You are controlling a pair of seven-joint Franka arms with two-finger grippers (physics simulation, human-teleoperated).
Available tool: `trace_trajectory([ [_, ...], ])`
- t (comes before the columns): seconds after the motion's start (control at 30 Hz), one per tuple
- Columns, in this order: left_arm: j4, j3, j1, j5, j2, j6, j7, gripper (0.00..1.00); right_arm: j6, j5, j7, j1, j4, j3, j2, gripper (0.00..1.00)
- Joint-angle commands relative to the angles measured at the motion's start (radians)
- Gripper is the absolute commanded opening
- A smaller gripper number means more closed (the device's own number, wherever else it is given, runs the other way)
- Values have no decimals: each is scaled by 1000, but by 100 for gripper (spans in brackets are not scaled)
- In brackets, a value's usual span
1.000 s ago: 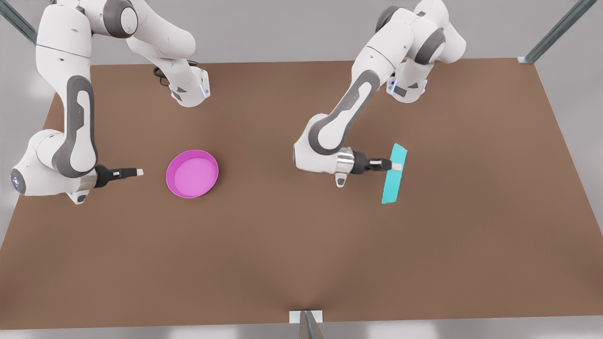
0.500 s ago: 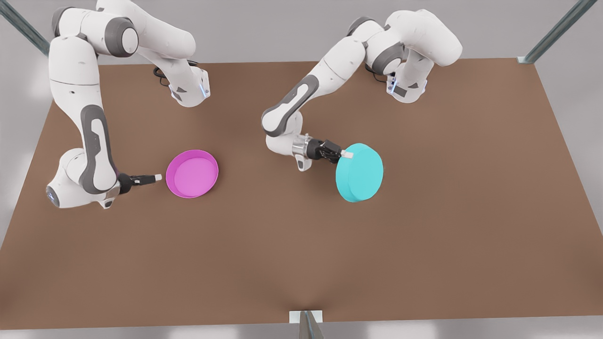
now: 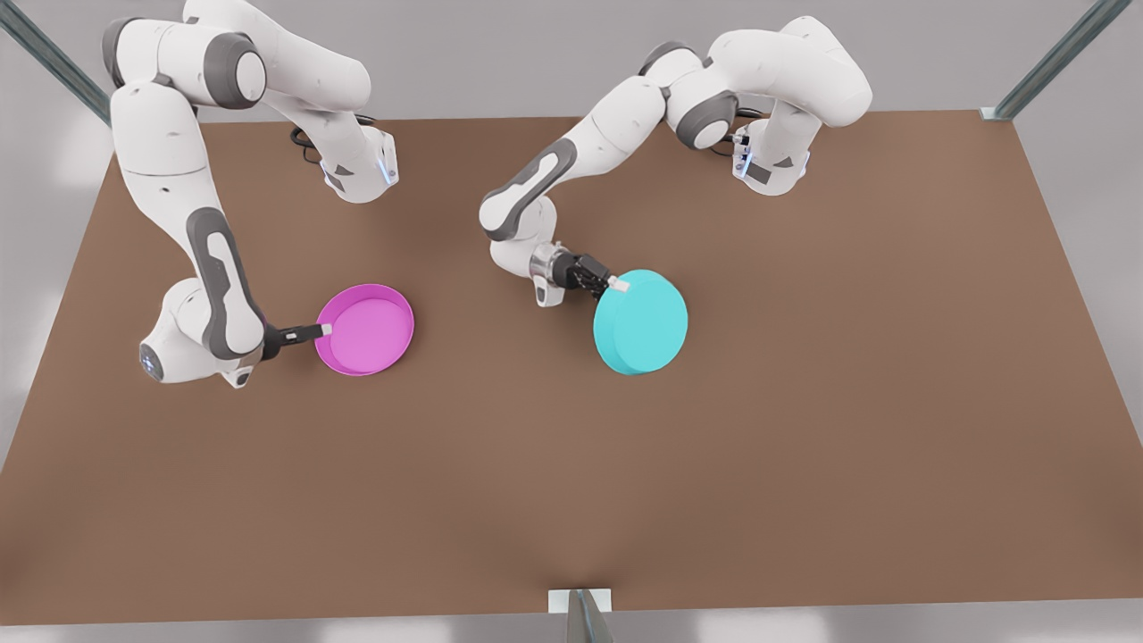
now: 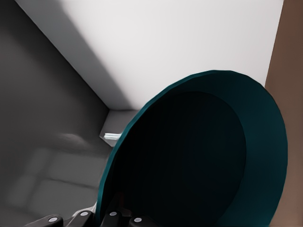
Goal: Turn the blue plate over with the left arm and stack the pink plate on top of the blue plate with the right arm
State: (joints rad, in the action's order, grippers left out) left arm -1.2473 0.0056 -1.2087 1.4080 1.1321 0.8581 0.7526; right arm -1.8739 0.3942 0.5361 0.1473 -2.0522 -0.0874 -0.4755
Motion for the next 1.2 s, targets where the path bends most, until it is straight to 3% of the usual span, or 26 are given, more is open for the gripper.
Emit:
trace_trajectory([
  [0.0,0,1,0,-40,0,2,2,21,-2,0,1,0,0,2,-2,100],
  [0.1,0,-1,0,-41,0,6,1,21,-4,0,-4,-18,3,0,-6,100],
  [0.13,5,-4,1,-43,0,7,-1,31,-10,0,-5,-20,4,0,-8,100],
  [0.17,9,-6,1,-43,0,12,2,100,-34,0,-7,-21,3,2,-8,100],
  [0.37,9,-3,-6,-43,8,18,4,100,-83,2,-7,-38,3,0,-23,100],
  [0.4,9,-4,-11,-43,9,18,2,100,-82,0,-5,-38,1,0,-25,90],
  [0.43,9,-4,-18,-44,9,18,2,100,-80,0,7,-37,1,2,-28,58],
  [0.53,14,-6,-40,-47,8,6,-1,100,-79,-2,67,-28,1,0,-29,45],
  [0.77,48,-38,-106,-176,9,24,5,100,-82,-5,88,-37,6,0,-28,49],
  [1.07,275,-87,-146,-463,12,62,85,100,-110,-18,111,-34,3,0,-34,49],
  [1.17,292,-101,-170,-587,-51,58,94,100,-110,-18,111,-34,1,0,-29,49],
])
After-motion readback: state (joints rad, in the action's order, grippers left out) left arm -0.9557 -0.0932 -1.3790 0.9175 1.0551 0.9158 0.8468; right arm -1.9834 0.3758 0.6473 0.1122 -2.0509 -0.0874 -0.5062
